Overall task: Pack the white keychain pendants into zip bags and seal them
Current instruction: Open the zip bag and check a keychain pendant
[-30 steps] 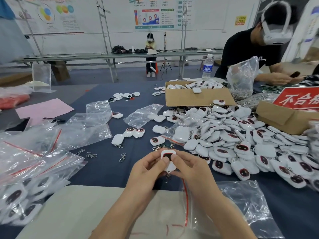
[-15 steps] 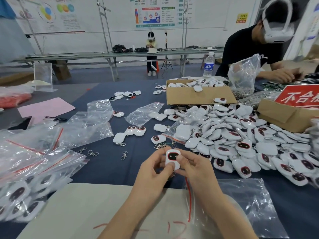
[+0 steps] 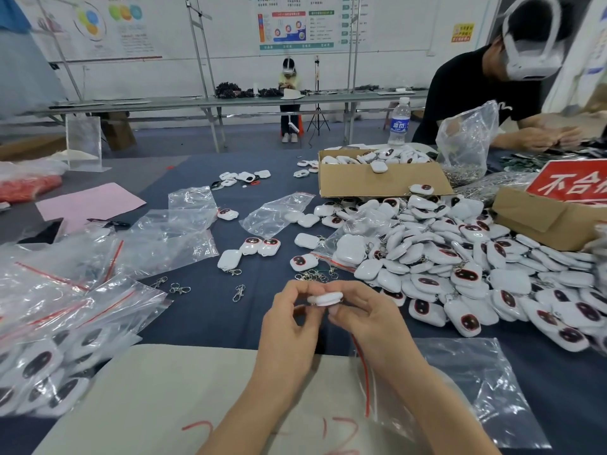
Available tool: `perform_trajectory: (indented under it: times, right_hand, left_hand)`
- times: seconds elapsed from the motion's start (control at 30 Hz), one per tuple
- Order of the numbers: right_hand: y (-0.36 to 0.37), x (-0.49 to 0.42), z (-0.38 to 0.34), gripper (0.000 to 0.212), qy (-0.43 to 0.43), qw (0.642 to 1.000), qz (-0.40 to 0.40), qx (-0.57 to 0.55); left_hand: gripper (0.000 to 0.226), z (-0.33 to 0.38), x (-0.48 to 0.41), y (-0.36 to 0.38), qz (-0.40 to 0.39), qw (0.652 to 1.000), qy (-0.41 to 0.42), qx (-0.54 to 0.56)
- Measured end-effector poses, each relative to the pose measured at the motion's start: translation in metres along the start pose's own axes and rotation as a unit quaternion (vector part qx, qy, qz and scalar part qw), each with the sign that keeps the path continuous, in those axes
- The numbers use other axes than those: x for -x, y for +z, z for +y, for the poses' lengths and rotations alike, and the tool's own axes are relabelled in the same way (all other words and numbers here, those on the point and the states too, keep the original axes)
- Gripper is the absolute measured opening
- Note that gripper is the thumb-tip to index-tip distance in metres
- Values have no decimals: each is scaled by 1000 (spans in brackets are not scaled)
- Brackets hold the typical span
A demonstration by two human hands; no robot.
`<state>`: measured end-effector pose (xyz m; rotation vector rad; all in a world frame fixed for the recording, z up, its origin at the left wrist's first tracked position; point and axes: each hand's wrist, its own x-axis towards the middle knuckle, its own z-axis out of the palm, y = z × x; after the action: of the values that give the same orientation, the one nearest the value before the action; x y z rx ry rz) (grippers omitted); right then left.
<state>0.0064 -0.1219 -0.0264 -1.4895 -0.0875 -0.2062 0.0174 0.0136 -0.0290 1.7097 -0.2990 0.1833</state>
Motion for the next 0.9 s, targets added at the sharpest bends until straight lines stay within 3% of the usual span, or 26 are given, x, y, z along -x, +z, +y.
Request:
perform_trajectory:
  times: [0.2,0.43,0.57,0.7,0.9]
  right_hand:
    - [1,1,-2,29,-8,1000,0,-23]
    - [-2,5,-9,40,42,995,-76,-44]
    - [-3,5,-9,41,43,996,-54,-50]
    - [-7,4,-7,44,50,994,-36,-90]
    - [-7,3,-10,41,23,999,-40,-11]
  left_hand:
    - [26,2,0,1,-3,1000,18,23]
    - [58,1,3,-1,37,991,105,-74]
    - [45,2,3,0,48,988,136,-54]
    - [33,4,4,0,30,996,86,0]
    - [24,9,5,0,0,999,29,26]
